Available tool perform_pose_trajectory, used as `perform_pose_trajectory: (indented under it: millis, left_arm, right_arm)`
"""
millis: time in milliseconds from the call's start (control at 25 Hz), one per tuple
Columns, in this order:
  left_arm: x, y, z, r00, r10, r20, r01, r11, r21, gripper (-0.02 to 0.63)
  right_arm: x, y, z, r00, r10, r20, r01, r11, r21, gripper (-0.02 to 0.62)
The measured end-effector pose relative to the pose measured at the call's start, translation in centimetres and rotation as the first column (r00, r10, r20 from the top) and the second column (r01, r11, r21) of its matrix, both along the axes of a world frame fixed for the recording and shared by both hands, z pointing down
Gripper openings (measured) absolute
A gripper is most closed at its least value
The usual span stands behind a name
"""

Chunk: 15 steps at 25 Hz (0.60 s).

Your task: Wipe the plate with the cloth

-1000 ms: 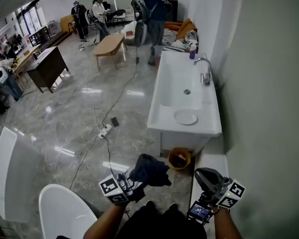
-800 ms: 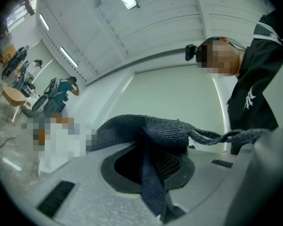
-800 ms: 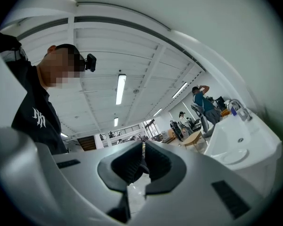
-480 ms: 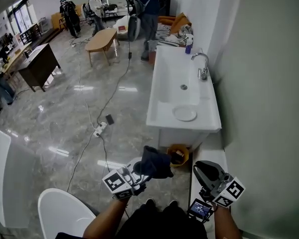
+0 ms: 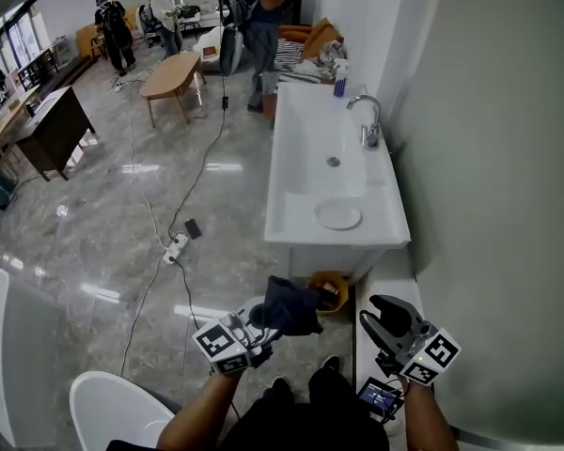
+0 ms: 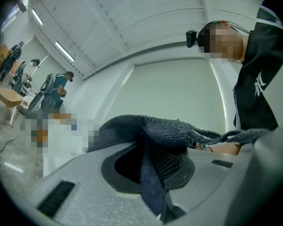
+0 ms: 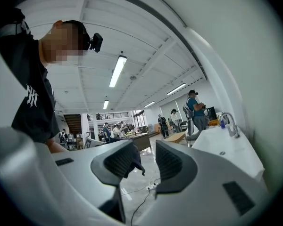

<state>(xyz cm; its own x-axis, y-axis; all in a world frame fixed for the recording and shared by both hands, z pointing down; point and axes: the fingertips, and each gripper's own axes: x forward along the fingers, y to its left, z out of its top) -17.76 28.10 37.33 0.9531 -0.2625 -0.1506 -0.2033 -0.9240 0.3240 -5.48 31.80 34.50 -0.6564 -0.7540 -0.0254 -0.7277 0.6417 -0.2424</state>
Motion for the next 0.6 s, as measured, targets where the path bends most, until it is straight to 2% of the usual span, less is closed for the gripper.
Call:
perform_pose_trajectory:
  millis: [240,400,600]
  left_arm:
    - [2.6,-4.4,2.0,1.000,-0.010,0.030,0.011,1.000,-0.017,0.040]
    - [5.6,-9.1,2.6,0.999,-0.045,0.000,0.045,0.997,-0.064,0.040]
    - [9.5,-15.5,4.3,0.994,-0.084,0.069,0.089,0.993,-0.076,0.040]
  right_arm:
    - [3.1,-4.9,2.1,1.000,-0.020,-0.002,0.020,1.000,-0.016,0.133]
    - [7.1,-9.8,4.2,0.998,-0.042,0.039,0.044,0.997,-0.056,0.151]
    - [12.3,-16.7,6.3,0.995,-0.074,0.063,0.079,0.992,-0.097,0.155]
